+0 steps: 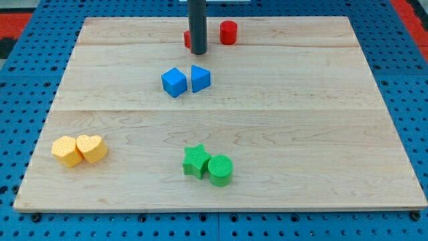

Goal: Push the red circle into the red star

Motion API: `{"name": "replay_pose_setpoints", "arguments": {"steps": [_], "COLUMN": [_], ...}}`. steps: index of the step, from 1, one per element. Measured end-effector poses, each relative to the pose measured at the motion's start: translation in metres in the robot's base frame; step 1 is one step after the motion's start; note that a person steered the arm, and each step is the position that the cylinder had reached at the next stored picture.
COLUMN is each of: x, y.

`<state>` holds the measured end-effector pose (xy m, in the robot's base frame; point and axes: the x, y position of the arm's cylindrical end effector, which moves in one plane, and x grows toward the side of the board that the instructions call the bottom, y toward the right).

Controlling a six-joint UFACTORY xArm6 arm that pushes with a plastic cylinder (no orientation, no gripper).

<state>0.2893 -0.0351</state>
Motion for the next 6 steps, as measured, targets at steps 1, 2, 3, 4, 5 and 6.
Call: {"name": "replay_pose_setpoints", "arguments": {"steps": [1,2,3,4,5,6], "x": [-0.021,-0.043,0.024,0.007,-0.048,-0.069], "y": [-0.029,-0.048,-0.001,0.102,0.098,0.026]}}
